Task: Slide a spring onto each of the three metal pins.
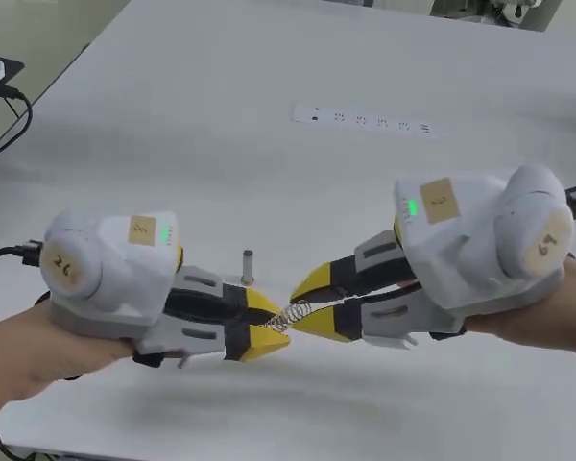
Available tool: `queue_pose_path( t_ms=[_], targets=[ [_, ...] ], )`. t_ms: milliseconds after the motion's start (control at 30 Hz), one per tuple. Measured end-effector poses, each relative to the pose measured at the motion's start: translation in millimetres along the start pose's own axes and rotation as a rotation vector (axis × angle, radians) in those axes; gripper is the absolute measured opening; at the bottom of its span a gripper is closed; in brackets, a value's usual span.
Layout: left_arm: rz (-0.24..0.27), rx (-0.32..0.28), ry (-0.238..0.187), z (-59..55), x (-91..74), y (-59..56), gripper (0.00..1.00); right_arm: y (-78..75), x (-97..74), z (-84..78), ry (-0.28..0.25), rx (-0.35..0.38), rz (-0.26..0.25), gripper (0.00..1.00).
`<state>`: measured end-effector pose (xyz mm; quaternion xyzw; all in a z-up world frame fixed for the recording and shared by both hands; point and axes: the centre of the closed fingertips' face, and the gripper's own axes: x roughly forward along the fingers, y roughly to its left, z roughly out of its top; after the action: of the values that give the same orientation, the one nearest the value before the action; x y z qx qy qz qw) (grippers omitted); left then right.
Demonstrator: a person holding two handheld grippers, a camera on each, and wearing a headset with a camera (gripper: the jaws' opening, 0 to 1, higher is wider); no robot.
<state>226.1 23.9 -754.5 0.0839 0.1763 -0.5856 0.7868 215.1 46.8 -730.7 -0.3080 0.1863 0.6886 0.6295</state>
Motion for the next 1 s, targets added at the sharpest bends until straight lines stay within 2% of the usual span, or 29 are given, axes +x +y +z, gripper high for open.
queue_pose_path(
  t_ms=[167,300,433,500,567,700,1000],
  targets=[
    [-0.002,0.003,-0.012,3.1,2.5,-2.8,0.01,1.8,7.3,8.3,-0.052,0.024,0.003,0.06],
    [0.006,0.019,0.002,1.5,2.1,-1.8,0.01,1.5,10.0,6.8,-0.050,0.034,-0.010,0.06],
    [0.007,0.017,0.001,2.0,-0.8,-1.5,0.01,0.5,8.9,11.2,-0.099,0.088,-0.026,0.06],
    [0.009,0.015,0.000,2.3,-2.2,-1.0,0.01,0.0,9.6,11.1,-0.101,0.089,-0.030,0.06],
    [0.005,-0.002,-0.012,4.6,-2.5,-1.7,0.01,-0.9,8.3,16.2,-0.145,0.121,-0.034,0.06],
    [0.012,0.016,0.010,0.5,-2.1,-0.7,0.01,0.9,8.6,13.3,-0.119,0.100,-0.038,0.06],
    [0.023,-0.003,0.009,0.0,-5.4,2.3,0.02,-2.2,4.7,16.2,-0.135,0.119,-0.041,0.06]
  ],
)
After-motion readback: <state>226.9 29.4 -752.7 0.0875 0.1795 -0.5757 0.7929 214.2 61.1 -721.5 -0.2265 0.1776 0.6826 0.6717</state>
